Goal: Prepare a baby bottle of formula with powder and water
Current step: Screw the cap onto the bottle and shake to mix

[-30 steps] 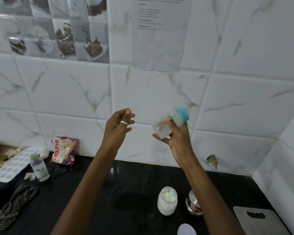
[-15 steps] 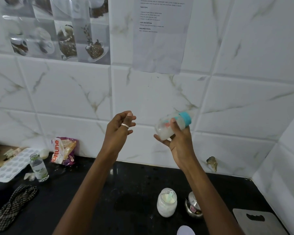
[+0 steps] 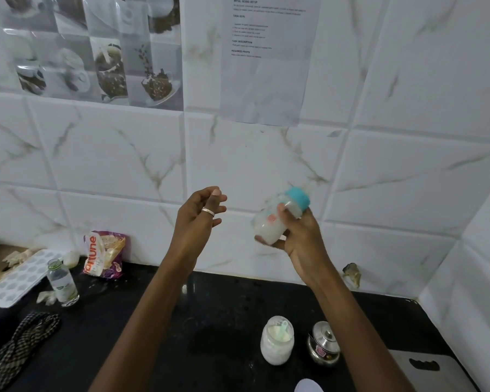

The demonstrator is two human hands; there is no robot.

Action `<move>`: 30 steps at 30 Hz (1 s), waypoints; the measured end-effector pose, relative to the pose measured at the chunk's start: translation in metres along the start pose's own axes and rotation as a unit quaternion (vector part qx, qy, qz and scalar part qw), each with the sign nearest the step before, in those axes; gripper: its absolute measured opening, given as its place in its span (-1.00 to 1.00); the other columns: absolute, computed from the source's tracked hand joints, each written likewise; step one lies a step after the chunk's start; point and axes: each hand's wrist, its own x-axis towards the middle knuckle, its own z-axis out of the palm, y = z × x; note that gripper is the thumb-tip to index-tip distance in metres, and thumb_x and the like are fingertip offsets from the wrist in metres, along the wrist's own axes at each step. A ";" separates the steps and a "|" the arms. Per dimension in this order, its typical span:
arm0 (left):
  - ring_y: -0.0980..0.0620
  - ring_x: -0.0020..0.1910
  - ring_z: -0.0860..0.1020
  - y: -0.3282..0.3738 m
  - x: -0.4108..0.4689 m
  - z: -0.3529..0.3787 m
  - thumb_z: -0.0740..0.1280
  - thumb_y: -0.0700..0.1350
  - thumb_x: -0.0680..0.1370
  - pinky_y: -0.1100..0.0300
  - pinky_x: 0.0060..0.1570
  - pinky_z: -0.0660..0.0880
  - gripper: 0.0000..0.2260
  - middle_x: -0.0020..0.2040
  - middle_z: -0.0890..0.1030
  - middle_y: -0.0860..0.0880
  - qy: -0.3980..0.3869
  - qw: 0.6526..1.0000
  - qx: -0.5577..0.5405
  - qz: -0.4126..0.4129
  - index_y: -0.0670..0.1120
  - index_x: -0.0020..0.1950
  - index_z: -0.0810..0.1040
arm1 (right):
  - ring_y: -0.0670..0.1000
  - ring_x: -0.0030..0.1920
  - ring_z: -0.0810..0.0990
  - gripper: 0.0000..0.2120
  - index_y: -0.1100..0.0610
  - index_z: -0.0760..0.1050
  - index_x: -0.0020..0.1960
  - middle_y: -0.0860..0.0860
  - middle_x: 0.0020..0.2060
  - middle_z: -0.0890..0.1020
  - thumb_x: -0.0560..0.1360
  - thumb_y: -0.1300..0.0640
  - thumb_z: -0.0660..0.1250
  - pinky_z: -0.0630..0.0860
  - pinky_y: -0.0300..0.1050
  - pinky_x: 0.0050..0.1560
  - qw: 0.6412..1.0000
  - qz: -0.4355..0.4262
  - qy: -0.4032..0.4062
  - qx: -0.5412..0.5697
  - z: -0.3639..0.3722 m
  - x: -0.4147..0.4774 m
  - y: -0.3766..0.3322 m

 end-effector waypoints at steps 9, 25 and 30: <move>0.20 0.03 0.69 -0.003 -0.002 -0.001 0.29 0.09 0.68 0.10 0.15 0.63 -0.79 0.07 0.72 0.13 -0.001 1.000 0.003 -0.004 0.08 0.25 0.59 | 0.24 0.28 0.62 -0.38 0.06 0.37 0.46 0.19 0.28 0.56 0.46 -0.01 0.48 0.63 0.39 0.08 0.999 -0.010 0.015 0.052 0.001 0.002 -0.007; 0.21 0.02 0.69 -0.005 -0.002 0.000 0.29 0.09 0.67 0.09 0.16 0.63 -0.77 0.10 0.71 0.10 -0.002 1.000 0.002 -0.010 0.05 0.27 0.58 | 0.22 0.31 0.59 -0.40 -0.02 0.39 0.42 0.16 0.30 0.55 0.45 -0.03 0.52 0.62 0.40 0.11 0.999 -0.018 0.005 -0.033 0.002 0.000 -0.007; 0.21 0.00 0.69 -0.006 -0.001 0.000 0.29 0.07 0.68 0.06 0.17 0.63 -0.81 0.09 0.71 0.10 0.000 1.000 -0.001 -0.011 0.07 0.23 0.59 | 0.19 0.30 0.60 -0.46 -0.09 0.40 0.36 0.09 0.25 0.58 0.46 -0.05 0.53 0.63 0.34 0.15 0.995 -0.009 -0.031 -0.094 0.003 -0.001 -0.008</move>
